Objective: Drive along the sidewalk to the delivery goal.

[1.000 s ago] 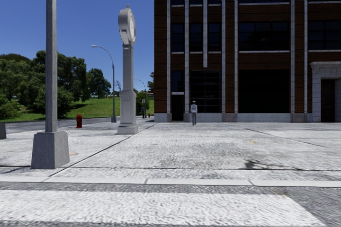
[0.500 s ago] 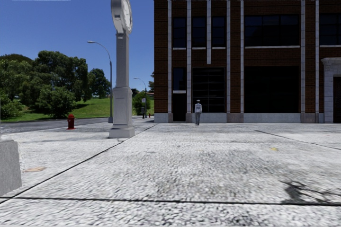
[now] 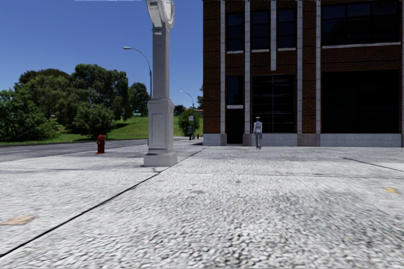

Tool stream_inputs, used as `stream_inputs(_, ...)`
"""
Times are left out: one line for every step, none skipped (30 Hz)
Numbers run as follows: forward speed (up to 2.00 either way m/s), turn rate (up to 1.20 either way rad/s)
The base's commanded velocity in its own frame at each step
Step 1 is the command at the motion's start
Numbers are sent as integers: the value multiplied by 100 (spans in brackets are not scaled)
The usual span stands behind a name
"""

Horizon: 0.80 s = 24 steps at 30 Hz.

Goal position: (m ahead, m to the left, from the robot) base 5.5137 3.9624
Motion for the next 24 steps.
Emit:
stream_inputs(133, 33)
stream_inputs(133, 33)
stream_inputs(133, 33)
stream_inputs(133, 33)
stream_inputs(133, 33)
stream_inputs(133, 33)
stream_inputs(133, 33)
stream_inputs(133, 33)
stream_inputs(133, 33)
stream_inputs(133, 33)
stream_inputs(132, 33)
stream_inputs(132, 33)
stream_inputs(132, 33)
stream_inputs(132, 33)
stream_inputs(132, 33)
stream_inputs(132, 33)
stream_inputs(132, 33)
stream_inputs(132, 33)
stream_inputs(132, 33)
stream_inputs(132, 33)
stream_inputs(132, 33)
stream_inputs(132, 25)
stream_inputs(132, 25)
stream_inputs(132, 28)
